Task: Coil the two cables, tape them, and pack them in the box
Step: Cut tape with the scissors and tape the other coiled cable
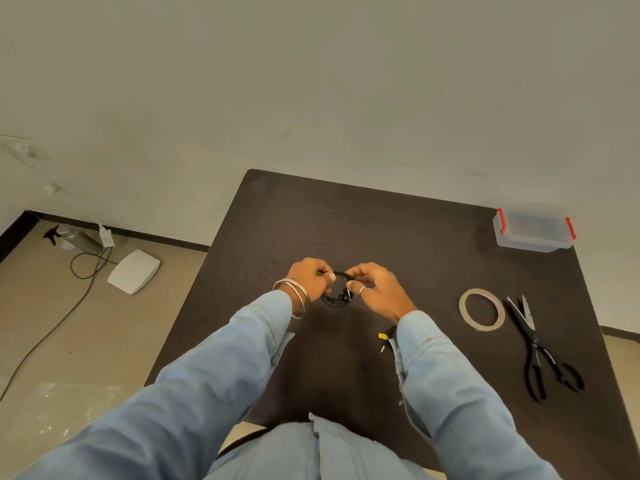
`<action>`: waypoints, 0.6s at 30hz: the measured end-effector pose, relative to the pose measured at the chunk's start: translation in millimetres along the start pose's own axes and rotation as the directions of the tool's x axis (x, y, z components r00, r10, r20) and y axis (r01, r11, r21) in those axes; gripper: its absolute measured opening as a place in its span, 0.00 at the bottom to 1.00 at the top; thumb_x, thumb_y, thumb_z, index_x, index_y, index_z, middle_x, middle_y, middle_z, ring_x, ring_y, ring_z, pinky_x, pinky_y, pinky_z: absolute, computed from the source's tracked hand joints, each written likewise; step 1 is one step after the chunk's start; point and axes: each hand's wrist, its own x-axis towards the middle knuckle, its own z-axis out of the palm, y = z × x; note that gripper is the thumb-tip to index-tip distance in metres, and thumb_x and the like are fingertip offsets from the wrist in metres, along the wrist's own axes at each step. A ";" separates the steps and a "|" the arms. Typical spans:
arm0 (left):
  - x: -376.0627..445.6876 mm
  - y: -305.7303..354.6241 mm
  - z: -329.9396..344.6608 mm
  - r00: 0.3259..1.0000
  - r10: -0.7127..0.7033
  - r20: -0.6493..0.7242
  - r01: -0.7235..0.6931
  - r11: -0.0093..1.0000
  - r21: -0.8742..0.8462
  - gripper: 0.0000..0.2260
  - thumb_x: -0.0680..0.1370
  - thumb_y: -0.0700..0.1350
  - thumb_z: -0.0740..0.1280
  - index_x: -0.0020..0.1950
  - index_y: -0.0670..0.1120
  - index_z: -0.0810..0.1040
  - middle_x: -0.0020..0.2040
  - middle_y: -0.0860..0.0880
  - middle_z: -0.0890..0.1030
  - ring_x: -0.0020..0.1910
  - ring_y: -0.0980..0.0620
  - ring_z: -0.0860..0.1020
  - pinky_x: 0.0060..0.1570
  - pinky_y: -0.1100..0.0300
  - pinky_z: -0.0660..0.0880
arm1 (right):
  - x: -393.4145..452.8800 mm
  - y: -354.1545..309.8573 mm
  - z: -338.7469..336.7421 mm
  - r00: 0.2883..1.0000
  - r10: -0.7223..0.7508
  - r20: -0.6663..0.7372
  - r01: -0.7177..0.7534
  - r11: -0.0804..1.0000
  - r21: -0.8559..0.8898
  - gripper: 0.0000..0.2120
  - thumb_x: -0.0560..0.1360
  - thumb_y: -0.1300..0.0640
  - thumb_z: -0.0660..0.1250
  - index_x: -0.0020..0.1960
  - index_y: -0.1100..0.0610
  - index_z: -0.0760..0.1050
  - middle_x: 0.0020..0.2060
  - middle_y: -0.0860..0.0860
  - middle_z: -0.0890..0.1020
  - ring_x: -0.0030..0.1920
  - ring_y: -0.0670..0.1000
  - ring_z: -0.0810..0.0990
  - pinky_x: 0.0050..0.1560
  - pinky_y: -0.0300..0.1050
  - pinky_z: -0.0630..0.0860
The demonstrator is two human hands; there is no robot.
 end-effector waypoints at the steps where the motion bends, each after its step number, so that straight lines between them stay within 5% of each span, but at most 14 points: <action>1: 1.4 -0.5 -1.5 0.999 -0.041 0.025 0.042 0.997 -0.071 0.06 0.78 0.40 0.63 0.43 0.44 0.79 0.37 0.45 0.82 0.39 0.51 0.79 0.46 0.58 0.75 | -2.2 -0.6 -0.2 1.000 -0.021 -0.016 0.022 0.999 0.041 0.09 0.75 0.57 0.68 0.54 0.49 0.77 0.49 0.46 0.78 0.52 0.47 0.77 0.61 0.52 0.73; 7: 1.5 1.4 -11.2 0.958 -0.163 0.236 0.248 0.883 -0.399 0.09 0.77 0.36 0.64 0.37 0.41 0.78 0.35 0.43 0.79 0.37 0.48 0.78 0.56 0.47 0.76 | -9.4 -4.7 3.9 0.942 -0.317 -0.109 0.313 0.948 -0.051 0.21 0.69 0.66 0.72 0.60 0.53 0.75 0.52 0.46 0.77 0.51 0.39 0.75 0.49 0.24 0.68; 9: 0.0 1.8 -13.8 0.933 -0.182 0.311 0.316 0.827 -0.464 0.09 0.77 0.36 0.64 0.38 0.40 0.78 0.36 0.44 0.78 0.37 0.49 0.78 0.56 0.47 0.76 | -7.1 -1.9 6.4 0.920 -0.384 -0.072 0.373 0.918 -0.133 0.21 0.68 0.69 0.70 0.59 0.55 0.75 0.52 0.46 0.76 0.52 0.42 0.75 0.54 0.28 0.69; 12: -2.9 3.2 -17.8 0.881 -0.197 0.429 0.422 0.736 -0.529 0.07 0.78 0.39 0.64 0.41 0.41 0.78 0.36 0.46 0.78 0.37 0.50 0.77 0.53 0.50 0.76 | -2.0 3.1 10.3 0.899 -0.432 -0.067 0.396 0.870 -0.292 0.20 0.67 0.66 0.69 0.57 0.53 0.74 0.53 0.47 0.77 0.55 0.49 0.76 0.55 0.49 0.73; 18: -2.3 0.4 -19.6 0.810 -0.222 0.542 0.541 0.640 -0.546 0.05 0.77 0.43 0.66 0.45 0.41 0.78 0.34 0.48 0.78 0.34 0.53 0.77 0.47 0.50 0.78 | -2.1 4.8 13.8 0.820 -0.555 -0.140 0.452 0.777 -0.438 0.09 0.71 0.55 0.67 0.51 0.52 0.76 0.47 0.47 0.81 0.49 0.51 0.78 0.44 0.43 0.63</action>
